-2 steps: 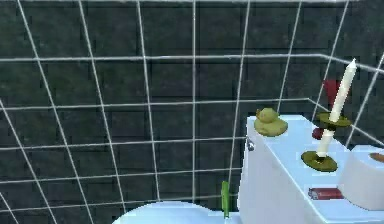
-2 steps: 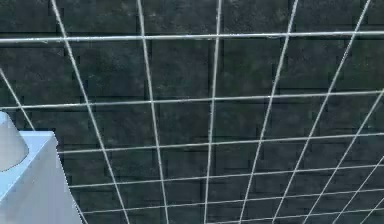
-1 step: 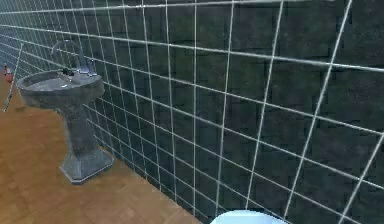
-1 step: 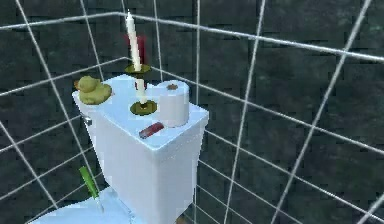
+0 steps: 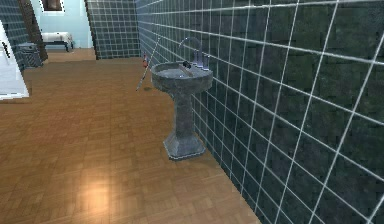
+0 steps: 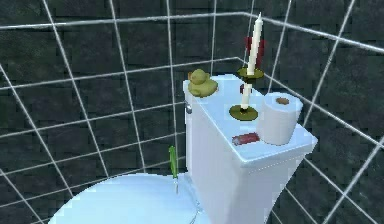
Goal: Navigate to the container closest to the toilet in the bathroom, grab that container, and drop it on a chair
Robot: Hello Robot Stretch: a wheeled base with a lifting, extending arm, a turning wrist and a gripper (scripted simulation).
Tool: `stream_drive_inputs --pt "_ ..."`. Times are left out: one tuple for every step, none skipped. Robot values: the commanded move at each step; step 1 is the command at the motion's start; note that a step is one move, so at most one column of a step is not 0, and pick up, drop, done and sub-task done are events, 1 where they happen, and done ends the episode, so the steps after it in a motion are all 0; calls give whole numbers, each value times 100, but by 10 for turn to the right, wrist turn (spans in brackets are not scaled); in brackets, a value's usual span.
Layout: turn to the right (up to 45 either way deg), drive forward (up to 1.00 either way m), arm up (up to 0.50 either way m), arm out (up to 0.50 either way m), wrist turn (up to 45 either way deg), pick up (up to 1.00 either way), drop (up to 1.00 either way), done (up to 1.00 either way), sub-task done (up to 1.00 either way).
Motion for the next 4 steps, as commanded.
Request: stream_drive_inputs --pt "0 0 50 0 0 0 0 0 0" --pt "0 0 18 0 0 0 0 0 0" --pt "0 0 0 30 0 0 0 0 0" --pt "0 0 0 0 450 0 0 0 0"
